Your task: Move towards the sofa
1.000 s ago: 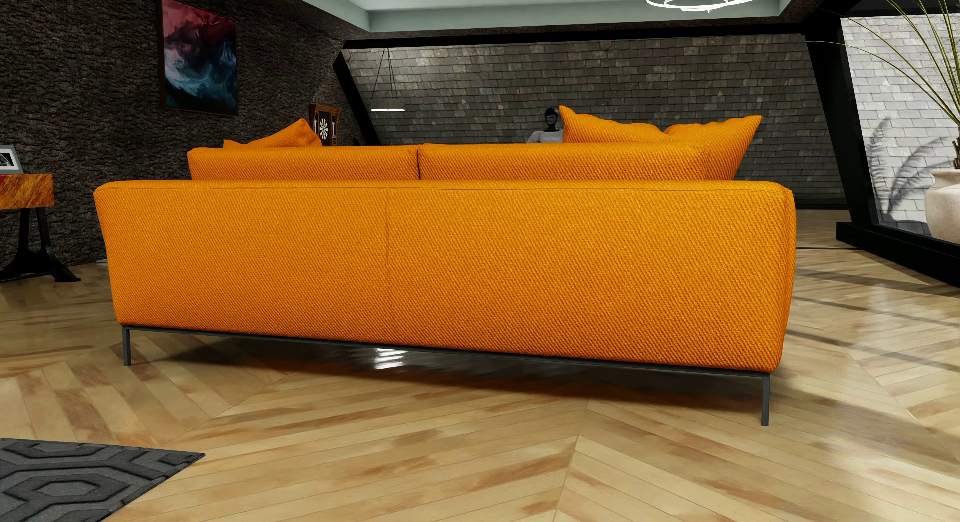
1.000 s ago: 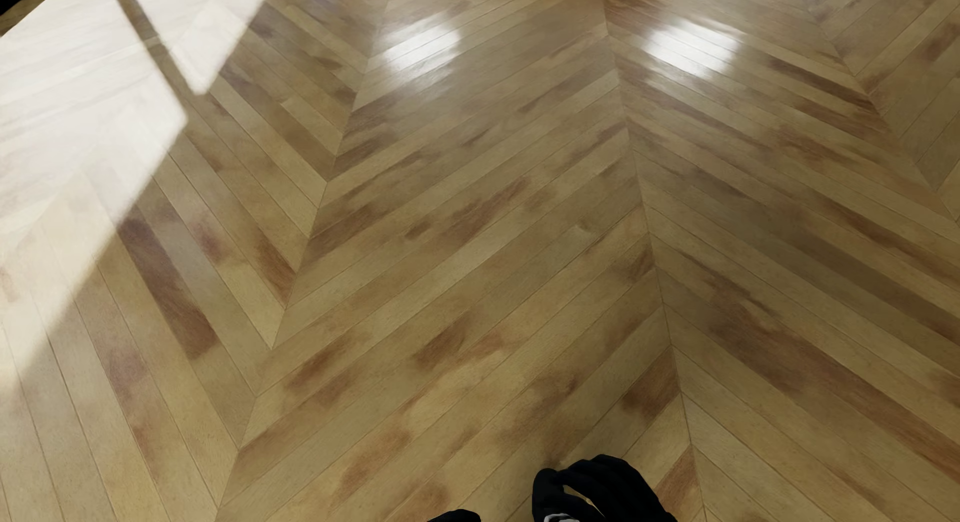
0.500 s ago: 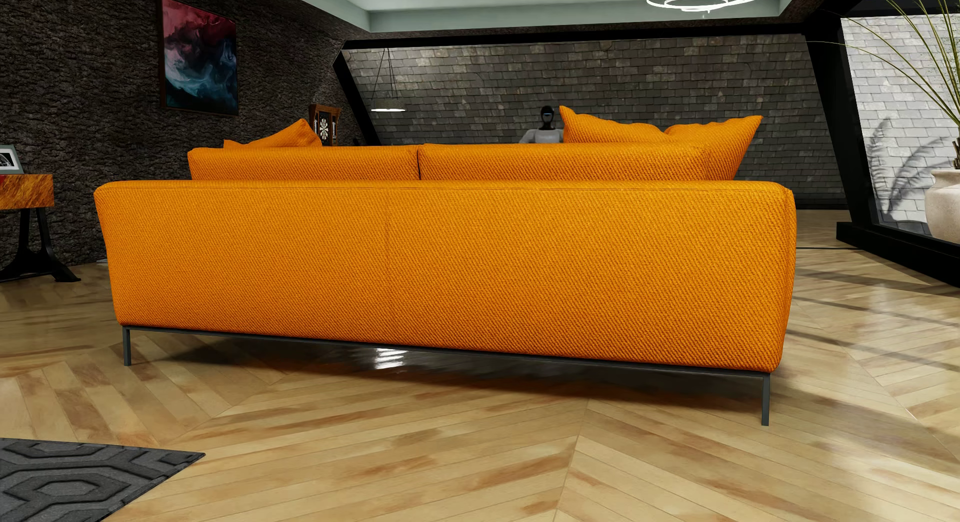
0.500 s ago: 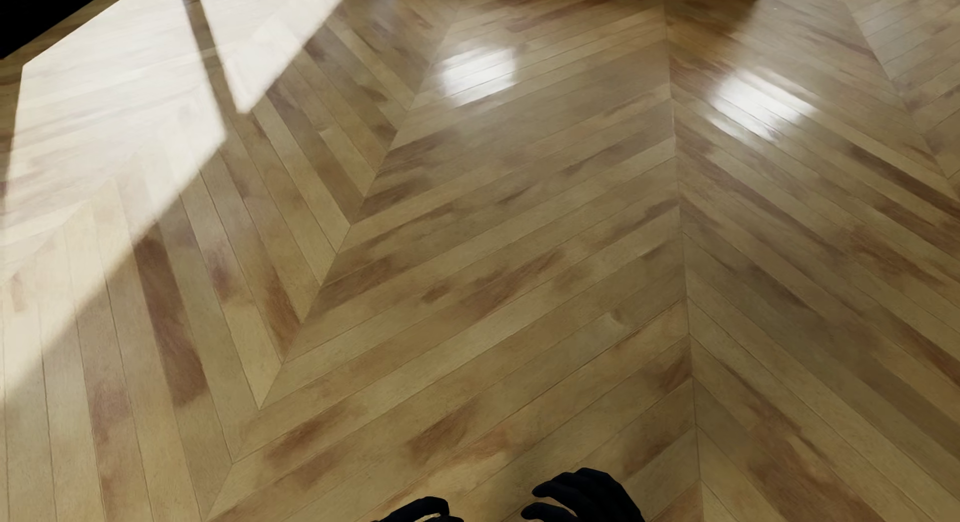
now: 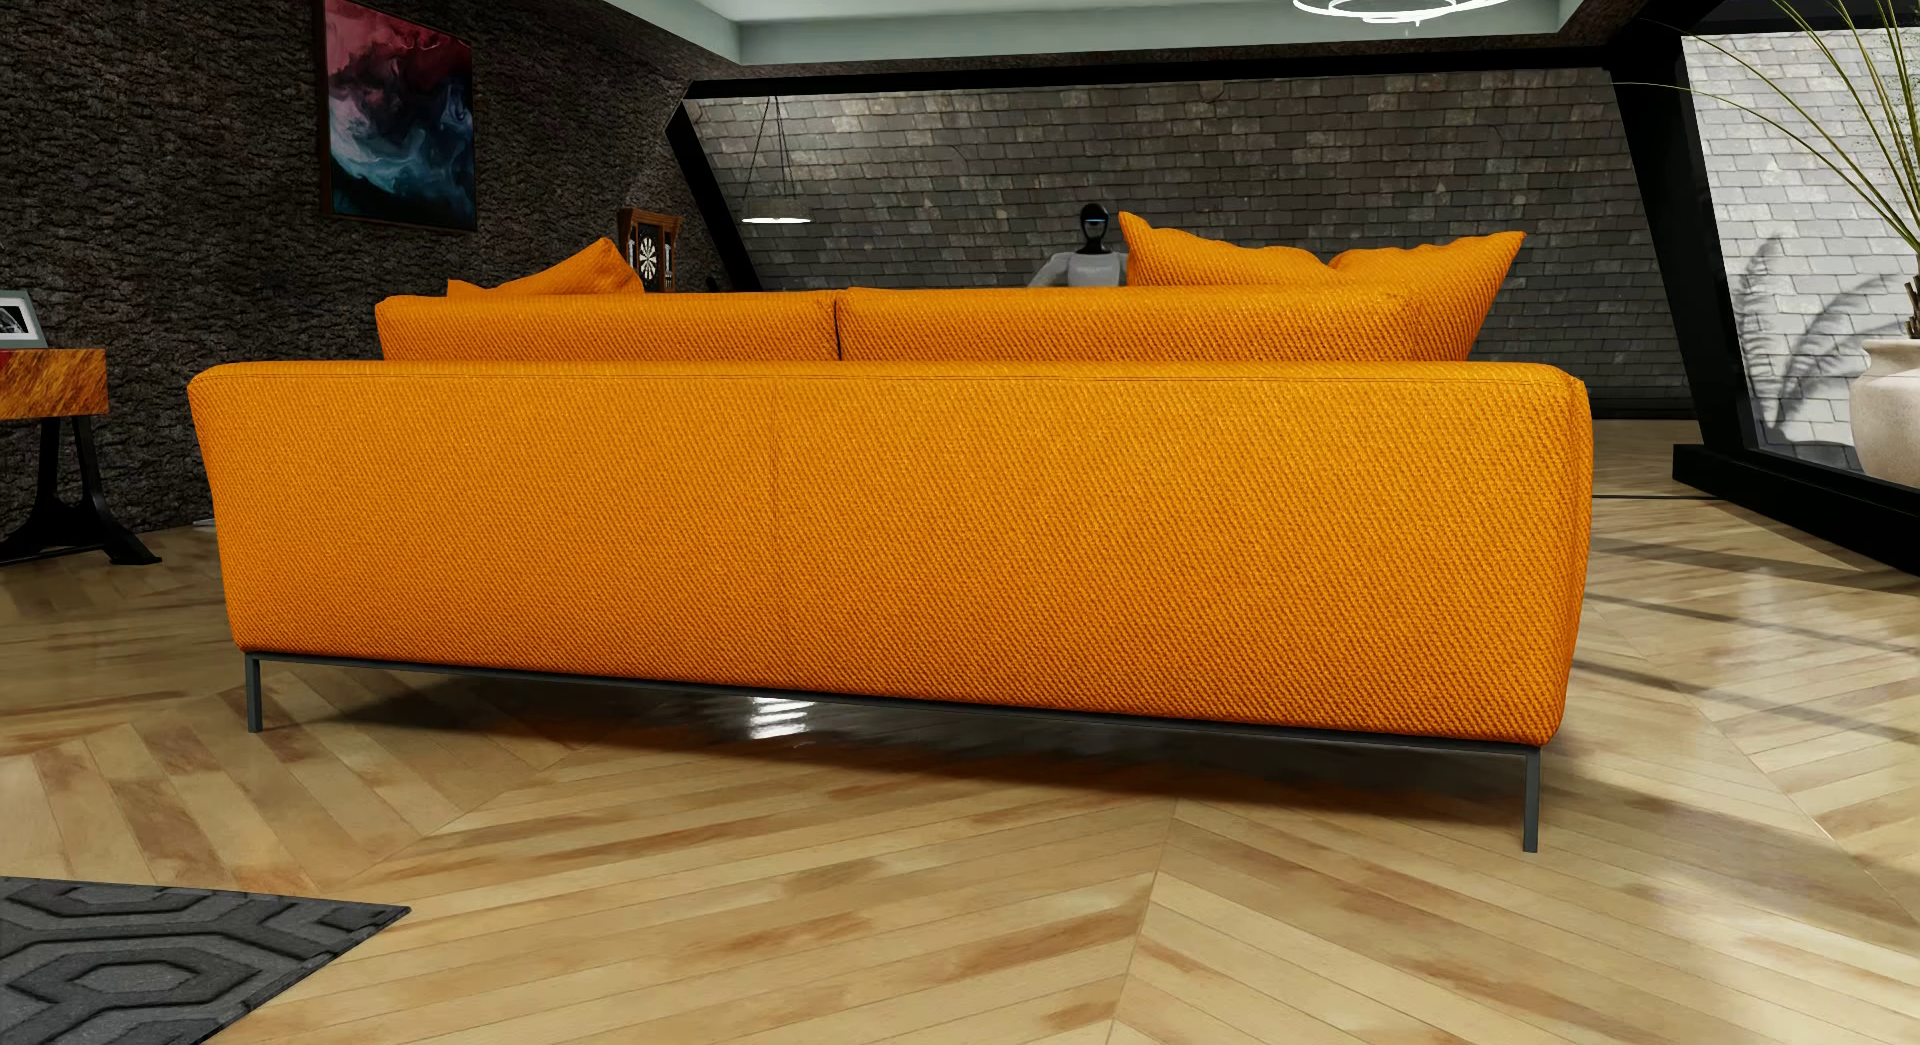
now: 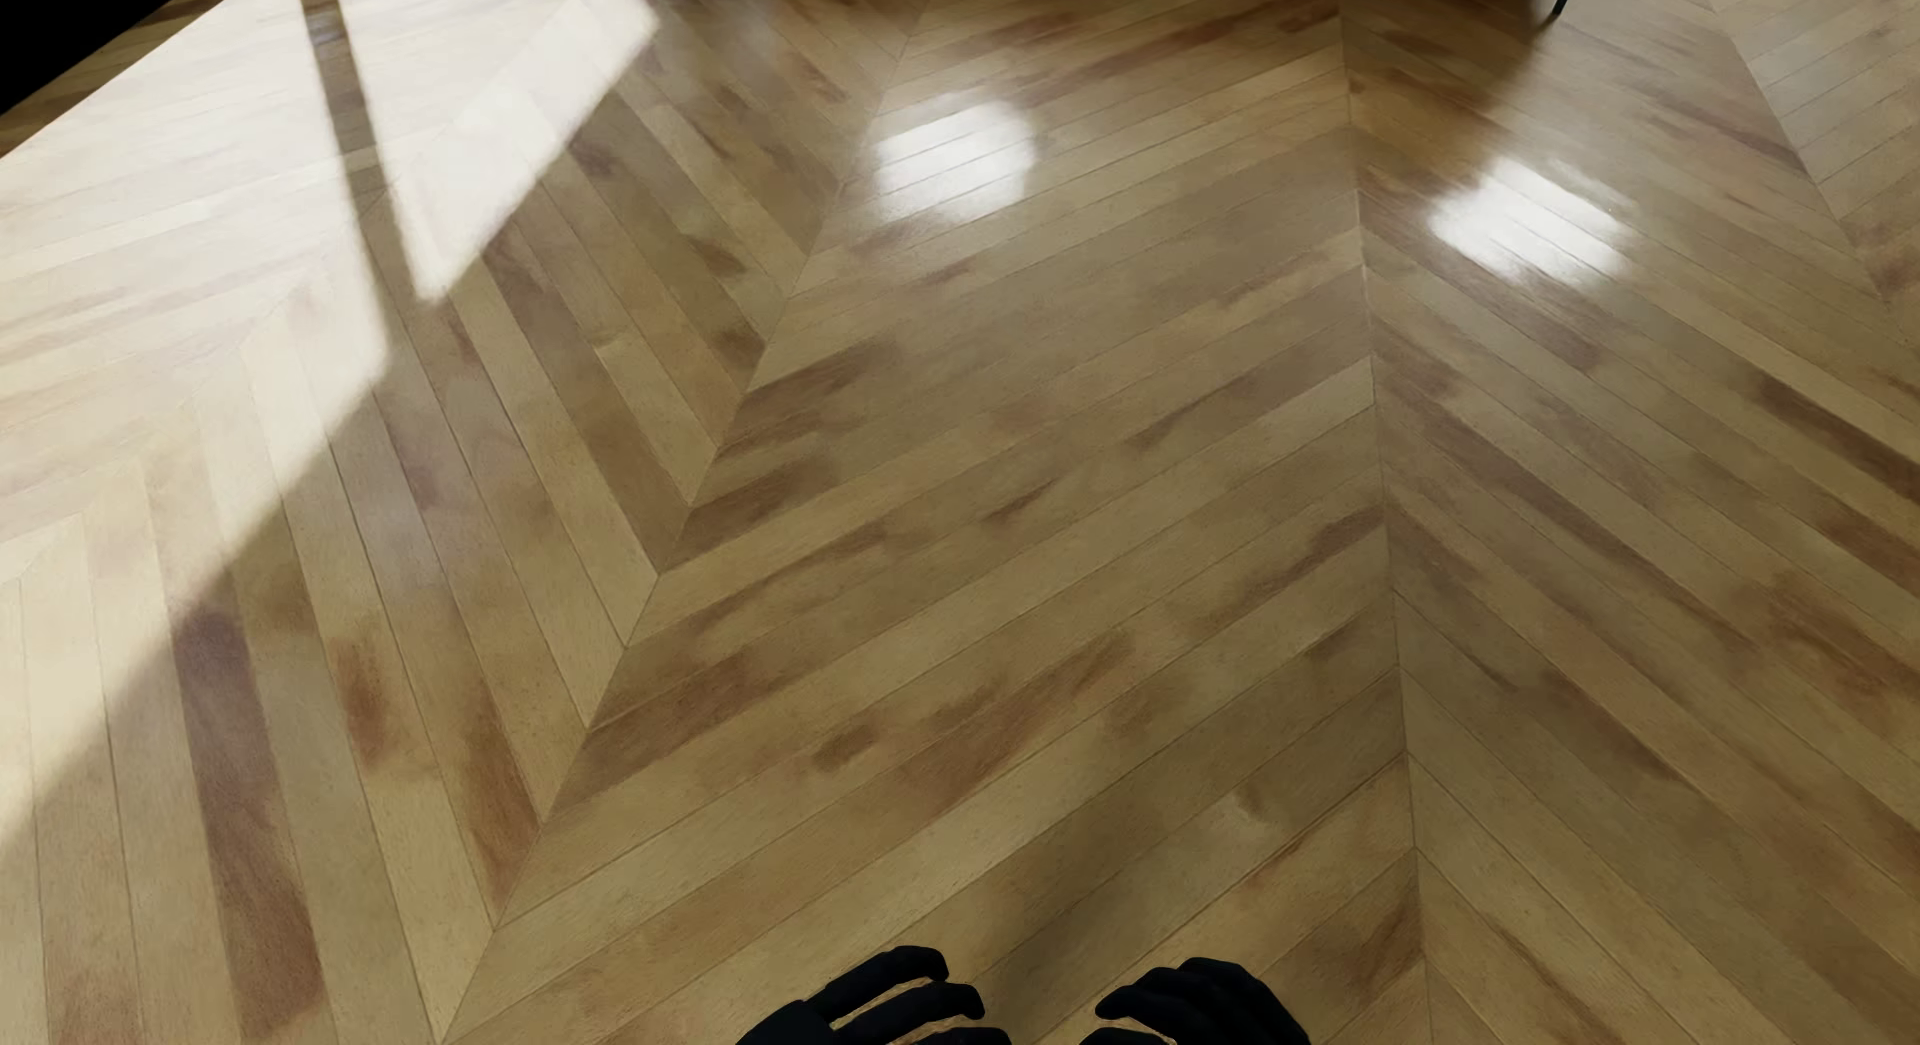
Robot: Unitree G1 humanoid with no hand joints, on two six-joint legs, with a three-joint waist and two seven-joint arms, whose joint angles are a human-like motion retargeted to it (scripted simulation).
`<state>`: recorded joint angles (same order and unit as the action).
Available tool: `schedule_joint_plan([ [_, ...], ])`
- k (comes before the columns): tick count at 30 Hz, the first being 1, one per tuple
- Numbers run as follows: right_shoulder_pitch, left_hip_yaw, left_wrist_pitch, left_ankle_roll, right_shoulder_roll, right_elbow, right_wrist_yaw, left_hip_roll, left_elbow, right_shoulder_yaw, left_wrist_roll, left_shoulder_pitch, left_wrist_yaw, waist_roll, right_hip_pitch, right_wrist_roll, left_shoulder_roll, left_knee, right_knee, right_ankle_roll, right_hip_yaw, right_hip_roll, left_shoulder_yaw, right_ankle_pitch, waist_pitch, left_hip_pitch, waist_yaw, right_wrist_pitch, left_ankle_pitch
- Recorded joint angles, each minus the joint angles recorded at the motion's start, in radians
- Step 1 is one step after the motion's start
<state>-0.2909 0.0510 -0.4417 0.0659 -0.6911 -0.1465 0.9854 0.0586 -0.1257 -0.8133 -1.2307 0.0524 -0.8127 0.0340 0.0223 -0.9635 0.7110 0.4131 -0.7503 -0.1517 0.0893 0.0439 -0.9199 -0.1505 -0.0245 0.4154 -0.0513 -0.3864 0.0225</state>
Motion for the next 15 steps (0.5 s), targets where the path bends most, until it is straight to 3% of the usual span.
schedule_joint_plan([
  [2,0.028,0.043,-0.013,-0.004,-0.054,0.010,0.000,0.015,-0.014,-0.032,0.034,0.004,-0.005,0.030,0.173,-0.022,-0.020,0.009,-0.306,-0.076,-0.031,0.071,-0.018,-0.223,-0.006,-0.059,-0.004,0.008,0.070],
  [3,0.037,0.063,-0.017,-0.006,-0.063,0.020,0.000,0.024,-0.022,-0.040,0.053,-0.004,-0.028,0.045,0.256,-0.023,-0.026,0.015,-0.420,-0.098,-0.052,0.104,-0.037,-0.226,-0.009,-0.090,-0.003,0.012,0.105],
  [6,0.033,0.101,-0.012,-0.017,-0.066,0.065,0.000,0.050,-0.058,-0.021,0.071,-0.048,-0.095,0.075,0.476,-0.022,-0.027,0.047,-0.516,0.002,-0.096,0.160,-0.106,0.069,-0.016,-0.177,0.011,0.026,0.192],
  [7,0.019,0.103,-0.007,-0.021,-0.068,0.076,0.000,0.052,-0.076,-0.008,0.082,-0.058,-0.095,0.076,0.530,-0.037,-0.024,0.048,-0.457,0.045,-0.095,0.160,-0.134,0.150,-0.016,-0.209,0.018,0.033,0.213],
  [8,0.006,0.102,0.005,-0.025,-0.069,0.087,0.000,0.052,-0.085,0.004,0.097,-0.063,-0.090,0.073,0.569,-0.050,-0.018,0.042,-0.352,0.042,-0.092,0.154,-0.167,0.211,-0.015,-0.239,0.026,0.042,0.230],
  [10,-0.009,0.088,0.013,-0.033,-0.032,0.090,-0.001,0.041,-0.098,0.044,0.111,-0.071,-0.083,0.058,0.606,-0.068,-0.011,0.012,-0.024,0.072,-0.089,0.123,-0.200,0.243,-0.008,-0.292,0.044,0.044,0.252],
  [12,-0.031,0.067,0.030,-0.042,0.013,0.088,0.000,0.024,-0.103,0.089,0.114,-0.089,-0.101,0.030,0.577,-0.078,-0.004,-0.051,0.390,0.060,-0.143,0.072,-0.229,0.183,0.005,-0.353,0.058,0.038,0.262],
  [13,-0.040,0.058,0.041,-0.046,0.029,0.083,0.000,0.018,-0.106,0.108,0.122,-0.094,-0.105,0.016,0.564,-0.090,-0.001,-0.079,0.519,0.001,-0.166,0.057,-0.244,0.185,0.010,-0.389,0.061,0.033,0.275],
  [14,-0.042,0.052,0.049,-0.054,0.045,0.082,0.000,0.011,-0.108,0.125,0.140,-0.096,-0.101,0.003,0.569,-0.106,0.002,-0.097,0.520,-0.012,-0.156,0.053,-0.255,0.108,0.014,-0.423,0.062,0.023,0.286],
  [15,-0.039,0.048,0.054,-0.063,0.061,0.096,-0.001,0.002,-0.110,0.141,0.161,-0.095,-0.096,-0.011,0.584,-0.116,0.004,-0.099,0.452,0.014,-0.139,0.048,-0.256,0.039,0.018,-0.456,0.064,0.008,0.298],
])
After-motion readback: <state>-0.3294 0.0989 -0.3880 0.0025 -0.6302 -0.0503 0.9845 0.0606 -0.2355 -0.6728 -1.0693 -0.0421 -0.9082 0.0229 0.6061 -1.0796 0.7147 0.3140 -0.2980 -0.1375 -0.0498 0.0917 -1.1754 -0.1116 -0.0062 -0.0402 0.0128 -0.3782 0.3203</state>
